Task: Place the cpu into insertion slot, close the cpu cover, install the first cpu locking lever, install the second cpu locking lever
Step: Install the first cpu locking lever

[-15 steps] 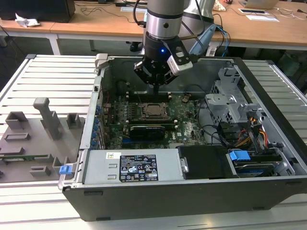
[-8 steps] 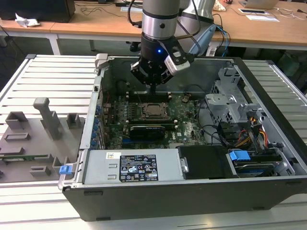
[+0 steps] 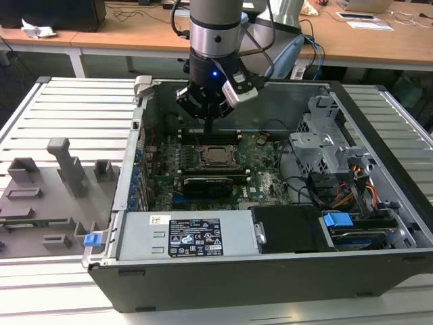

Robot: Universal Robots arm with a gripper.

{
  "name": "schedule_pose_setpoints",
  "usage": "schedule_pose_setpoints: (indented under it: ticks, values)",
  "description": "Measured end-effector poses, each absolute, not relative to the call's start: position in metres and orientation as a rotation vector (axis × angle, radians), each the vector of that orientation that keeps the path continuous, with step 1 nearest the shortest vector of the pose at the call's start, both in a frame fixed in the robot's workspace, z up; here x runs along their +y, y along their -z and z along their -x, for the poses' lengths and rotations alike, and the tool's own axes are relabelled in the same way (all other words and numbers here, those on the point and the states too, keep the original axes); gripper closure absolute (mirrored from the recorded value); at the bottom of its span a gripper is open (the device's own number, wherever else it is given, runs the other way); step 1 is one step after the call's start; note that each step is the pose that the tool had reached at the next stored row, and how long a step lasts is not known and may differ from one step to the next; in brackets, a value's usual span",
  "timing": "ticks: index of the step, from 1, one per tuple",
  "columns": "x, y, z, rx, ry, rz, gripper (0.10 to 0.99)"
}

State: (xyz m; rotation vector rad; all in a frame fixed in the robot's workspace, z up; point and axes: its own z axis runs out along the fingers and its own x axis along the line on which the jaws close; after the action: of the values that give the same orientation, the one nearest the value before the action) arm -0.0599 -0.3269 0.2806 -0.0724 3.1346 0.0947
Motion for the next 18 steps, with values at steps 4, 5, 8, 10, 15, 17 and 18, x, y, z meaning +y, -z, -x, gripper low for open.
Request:
schedule_pose_setpoints:
  ticks: [4, 5, 8, 10, 15, 17, 18]
  values:
    - [-0.3269, -0.279, 0.0622, 3.135, -0.095, 0.073, 0.98]
    - [-0.3269, -0.2785, 0.0625, 3.135, -0.095, 0.073, 0.98]
    - [-0.3269, -0.278, 0.0629, 3.135, -0.095, 0.073, 0.98]
    - [-0.3269, -0.2777, 0.0634, 3.135, -0.095, 0.073, 0.98]
    - [-0.3269, -0.2767, 0.0654, 3.134, -0.095, 0.073, 0.98]
    - [-0.3268, -0.2757, 0.0672, 3.134, -0.095, 0.073, 0.98]
    - [-0.3268, -0.2744, 0.068, 3.134, -0.095, 0.073, 0.98]
